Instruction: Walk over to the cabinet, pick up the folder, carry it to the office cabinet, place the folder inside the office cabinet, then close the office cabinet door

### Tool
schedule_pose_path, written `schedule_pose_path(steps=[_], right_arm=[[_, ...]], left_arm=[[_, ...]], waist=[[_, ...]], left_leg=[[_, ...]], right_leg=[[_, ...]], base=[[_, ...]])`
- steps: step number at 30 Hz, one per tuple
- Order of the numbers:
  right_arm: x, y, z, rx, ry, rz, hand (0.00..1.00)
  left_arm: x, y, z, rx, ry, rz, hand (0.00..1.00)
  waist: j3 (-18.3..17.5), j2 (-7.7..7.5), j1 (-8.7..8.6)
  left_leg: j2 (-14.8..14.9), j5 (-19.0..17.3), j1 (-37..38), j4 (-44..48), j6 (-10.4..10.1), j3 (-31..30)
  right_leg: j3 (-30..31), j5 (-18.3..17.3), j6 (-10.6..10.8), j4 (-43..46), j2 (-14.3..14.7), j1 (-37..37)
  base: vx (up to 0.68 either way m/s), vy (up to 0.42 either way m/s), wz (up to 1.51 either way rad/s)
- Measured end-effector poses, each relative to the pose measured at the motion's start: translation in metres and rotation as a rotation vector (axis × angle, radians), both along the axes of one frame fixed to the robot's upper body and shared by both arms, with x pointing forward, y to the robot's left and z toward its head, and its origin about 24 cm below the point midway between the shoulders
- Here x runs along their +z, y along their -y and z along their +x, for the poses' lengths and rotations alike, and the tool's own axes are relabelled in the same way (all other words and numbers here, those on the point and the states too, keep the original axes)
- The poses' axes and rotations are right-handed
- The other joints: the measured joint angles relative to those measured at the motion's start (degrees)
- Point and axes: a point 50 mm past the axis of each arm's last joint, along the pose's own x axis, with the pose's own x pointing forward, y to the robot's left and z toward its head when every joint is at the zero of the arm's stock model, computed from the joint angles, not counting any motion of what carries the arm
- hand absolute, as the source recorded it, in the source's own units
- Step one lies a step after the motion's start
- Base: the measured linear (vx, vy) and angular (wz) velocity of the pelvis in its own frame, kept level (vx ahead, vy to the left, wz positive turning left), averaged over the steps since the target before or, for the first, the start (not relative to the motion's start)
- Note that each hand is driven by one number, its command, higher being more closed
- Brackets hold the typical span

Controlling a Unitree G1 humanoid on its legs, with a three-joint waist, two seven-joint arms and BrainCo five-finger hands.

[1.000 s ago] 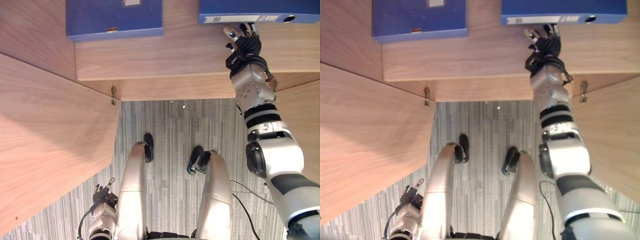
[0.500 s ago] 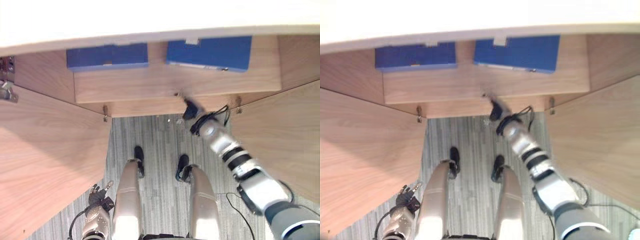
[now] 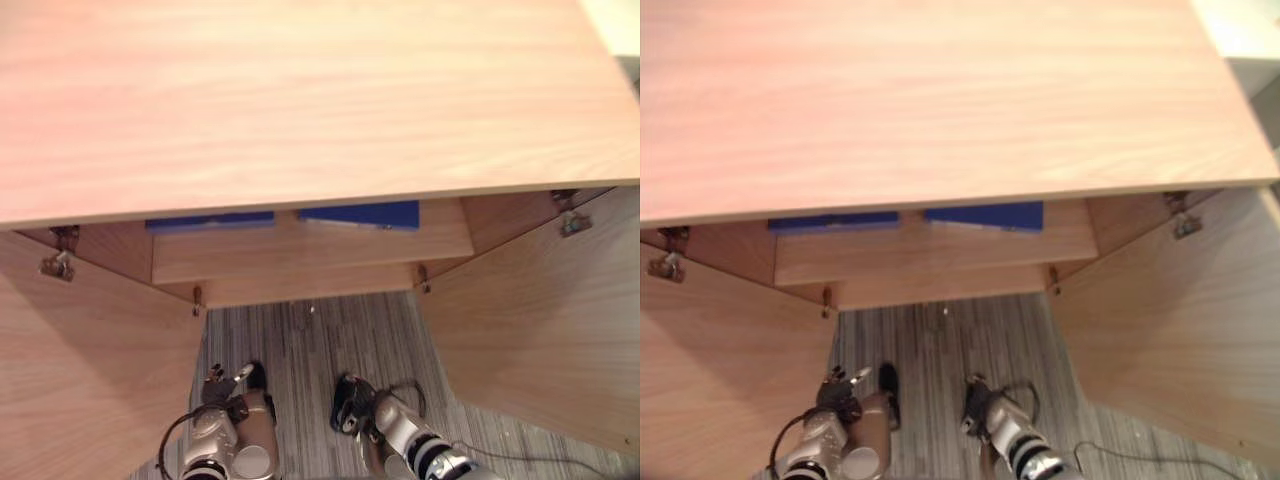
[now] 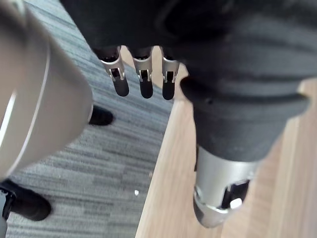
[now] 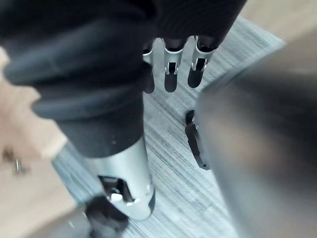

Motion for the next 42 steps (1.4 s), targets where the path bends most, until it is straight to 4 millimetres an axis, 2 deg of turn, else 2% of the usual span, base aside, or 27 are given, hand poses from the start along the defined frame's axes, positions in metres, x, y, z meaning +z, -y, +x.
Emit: schedule_pose_path(steps=[1,2,4,7,9,11,14,16,20,22,25,27,28,29,30,31,33,34,35,36,37,38,39,40,42], right_arm=[[-0.003,0.004,-0.005,-0.082,-0.011,0.027,0.00],[-0.008,0.013,-0.017,-0.271,-0.026,0.080,0.00],[-0.009,0.021,-0.022,-0.407,-0.024,0.112,0.00],[-0.012,0.029,-0.026,-0.526,-0.031,0.137,0.00],[-0.013,0.030,-0.029,-0.545,-0.042,0.142,0.00],[-0.015,0.029,-0.034,-0.568,-0.053,0.159,0.00],[-0.018,0.033,-0.042,-0.654,-0.071,0.190,0.00],[-0.019,0.035,-0.044,-0.713,-0.074,0.212,0.00],[-0.020,0.039,-0.048,-0.834,-0.084,0.260,0.00],[-0.020,0.039,-0.048,-0.852,-0.088,0.267,0.00],[-0.021,0.040,-0.048,-0.901,-0.096,0.288,0.00],[-0.020,0.040,-0.045,-0.918,-0.089,0.306,0.00],[-0.018,0.042,-0.040,-0.930,-0.072,0.316,0.00],[-0.017,0.042,-0.035,-0.933,-0.060,0.325,0.00],[-0.015,0.043,-0.031,-0.931,-0.046,0.330,0.00],[-0.015,0.044,-0.031,-0.933,-0.045,0.331,0.00],[-0.015,0.046,-0.033,-0.937,-0.036,0.331,0.00],[-0.014,0.047,-0.033,-0.936,-0.029,0.327,0.00],[-0.015,0.047,-0.035,-0.937,-0.037,0.327,0.00],[-0.016,0.048,-0.036,-0.940,-0.039,0.324,0.00],[-0.015,0.049,-0.035,-0.947,-0.037,0.326,0.00],[-0.016,0.051,-0.037,-0.995,-0.040,0.340,0.00],[-0.017,0.053,-0.040,-1.025,-0.045,0.344,0.00],[-0.019,0.058,-0.043,-1.099,-0.051,0.359,0.00],[-0.021,0.064,-0.050,-1.160,-0.057,0.358,0.00]], left_arm=[[-0.002,0.005,-0.002,-0.027,-0.011,0.002,0.00],[-0.005,0.011,-0.006,-0.086,-0.034,0.015,0.00],[-0.007,0.015,-0.009,-0.129,-0.050,0.032,0.00],[-0.012,0.019,-0.020,-0.238,-0.094,0.103,0.00],[-0.020,0.023,-0.032,-0.277,-0.150,0.100,0.00],[-0.025,0.026,-0.037,-0.297,-0.183,0.086,0.00],[-0.032,0.031,-0.047,-0.334,-0.244,0.066,0.00],[-0.034,0.032,-0.048,-0.340,-0.263,0.052,0.00],[-0.035,0.035,-0.046,-0.294,-0.258,-0.025,0.00],[-0.038,0.035,-0.052,-0.280,-0.288,-0.053,0.00],[-0.039,0.033,-0.052,-0.252,-0.294,-0.076,0.00],[-0.038,0.032,-0.049,-0.221,-0.280,-0.098,0.00],[-0.038,0.031,-0.048,-0.200,-0.273,-0.108,0.00],[-0.037,0.031,-0.046,-0.204,-0.268,-0.112,0.00],[-0.037,0.031,-0.045,-0.210,-0.264,-0.112,0.00],[-0.037,0.031,-0.046,-0.211,-0.264,-0.111,0.00],[-0.037,0.033,-0.048,-0.227,-0.266,-0.107,0.00],[-0.037,0.033,-0.048,-0.234,-0.260,-0.101,0.00],[-0.037,0.032,-0.047,-0.234,-0.257,-0.099,0.00],[-0.037,0.029,-0.049,-0.226,-0.261,-0.097,0.00],[-0.038,0.029,-0.051,-0.212,-0.264,-0.103,0.00],[-0.038,0.027,-0.052,-0.203,-0.263,-0.099,0.00],[-0.037,0.026,-0.051,-0.203,-0.258,-0.094,0.00],[-0.036,0.022,-0.049,-0.201,-0.257,-0.080,0.00],[-0.038,0.022,-0.052,-0.189,-0.277,-0.093,0.00]], waist=[[-0.79,0.06,-0.22],[-2.28,0.19,-0.61],[-3.64,0.60,-1.08],[-5.37,2.68,-1.07],[-7.59,4.94,-1.02],[-9.99,4.77,-1.58],[-12.74,4.50,-2.10],[-12.99,4.45,-2.21],[-12.86,4.25,-2.56],[-12.76,4.09,-2.62],[-11.85,3.35,-2.64],[-10.80,3.36,-2.31],[-9.49,3.72,-2.04],[-8.60,3.68,-2.36],[-7.76,3.56,-3.01],[-7.71,3.46,-3.16],[-7.68,3.22,-3.18],[-7.54,2.18,-3.31],[-7.70,1.83,-3.20],[-8.36,2.71,-3.29],[-8.40,3.19,-3.03],[-8.54,3.26,-2.63],[-8.75,3.39,-2.22],[-8.40,2.60,-1.94],[-8.37,2.67,-2.71]], left_leg=[[0.24,-0.23,0.79,0.03,-0.21,0.33],[0.50,-1.21,2.57,0.63,-0.51,0.67],[0.91,-2.62,2.95,2.75,-0.66,0.03],[0.45,-6.98,2.97,8.32,-1.18,-9.00],[-0.54,-12.14,5.19,7.66,-2.40,-14.58],[-1.49,-12.19,6.12,5.94,-0.74,-10.84],[-2.77,-11.56,8.23,2.80,0.24,-5.68],[-3.44,-10.74,10.16,1.10,0.60,-2.93],[-3.63,-10.60,14.53,-1.35,0.81,1.10],[-3.64,-10.53,16.91,-2.88,0.89,3.80],[-3.70,-10.53,19.67,-4.11,0.95,7.89],[-3.30,-10.34,21.04,-5.06,1.35,11.74],[-2.71,-9.72,22.27,-5.90,1.77,14.93],[-2.71,-9.60,22.93,-5.99,1.67,15.90],[-2.67,-9.52,24.36,-5.94,1.58,17.08],[-2.41,-9.50,25.41,-5.82,1.50,17.57],[-1.64,-9.16,27.76,-6.06,0.54,17.64],[-2.37,-8.90,29.12,-6.72,-1.07,17.44],[-2.77,-8.79,29.51,-7.40,-1.31,16.85],[-2.79,-8.95,29.27,-9.48,-0.74,16.22],[-2.62,-9.20,28.63,-10.64,-0.18,15.01],[-2.50,-9.07,28.47,-12.26,1.32,13.00],[-2.54,-8.20,28.78,-13.44,2.41,13.00],[-2.24,-7.58,30.12,-14.17,2.05,13.91],[-1.27,-7.03,31.35,-14.04,2.40,13.49]], right_leg=[[0.23,0.15,0.03,-0.50,0.27,0.80],[1.01,0.45,0.03,-1.39,0.99,2.30],[2.43,0.73,-0.22,-1.84,1.74,2.97],[8.04,2.18,-0.23,-2.70,4.06,3.33],[13.57,3.48,0.49,-3.93,5.98,2.51],[16.68,6.06,1.32,-7.41,5.34,2.71],[21.01,11.06,2.03,-14.64,3.78,4.16],[23.31,13.21,2.93,-16.80,3.29,5.44],[25.86,13.96,2.98,-17.67,3.61,6.80],[27.45,14.21,2.80,-17.60,4.13,7.13],[28.78,14.63,2.75,-16.31,5.04,6.72],[24.29,16.11,1.11,-14.25,6.05,4.91],[15.90,14.78,-1.50,-13.27,4.48,4.41],[11.13,13.28,-2.74,-10.76,2.75,3.53],[2.68,10.55,-3.97,-3.31,-1.85,1.77],[0.26,8.87,-3.52,1.59,-4.49,1.63],[-0.50,5.85,-3.04,9.03,-8.64,1.95],[-1.15,4.64,-2.22,10.78,-9.92,1.90],[-1.69,3.45,-2.47,10.14,-9.21,2.36],[-1.80,2.41,-0.45,5.34,-7.05,3.91],[-1.02,3.49,0.53,2.16,-4.75,3.74],[-1.66,4.03,0.04,-1.37,-2.81,3.89],[-3.01,4.18,-0.12,-1.62,-2.71,3.68],[-3.39,5.75,-1.08,-1.79,-1.87,3.66],[-2.97,6.64,-1.39,-3.34,-0.19,5.20]], base=[[0.05,0.009,-0.30],[0.01,0.019,-0.35],[-0.03,0.047,-0.46],[-0.08,0.142,-0.98],[-0.07,0.271,-1.28],[-0.04,0.233,-0.90],[0.01,0.216,-0.75],[0.05,0.125,-0.71],[0.06,0.051,-0.49],[0.04,0.025,-0.61],[-0.01,0.010,-0.68],[-0.06,-0.050,-1.00],[-0.06,-0.088,-0.87],[-0.05,-0.045,-0.81],[-0.01,0.005,-0.42],[0.03,-0.013,-0.29],[0.04,-0.151,-0.03],[0.04,-0.176,-0.01],[0.08,-0.177,-0.31],[0.05,-0.114,-0.64],[-0.01,-0.115,-1.01],[-0.04,-0.049,-0.97],[-0.03,-0.046,-1.08],[0.00,-0.057,-0.83],[0.01,-0.071,-0.40]])
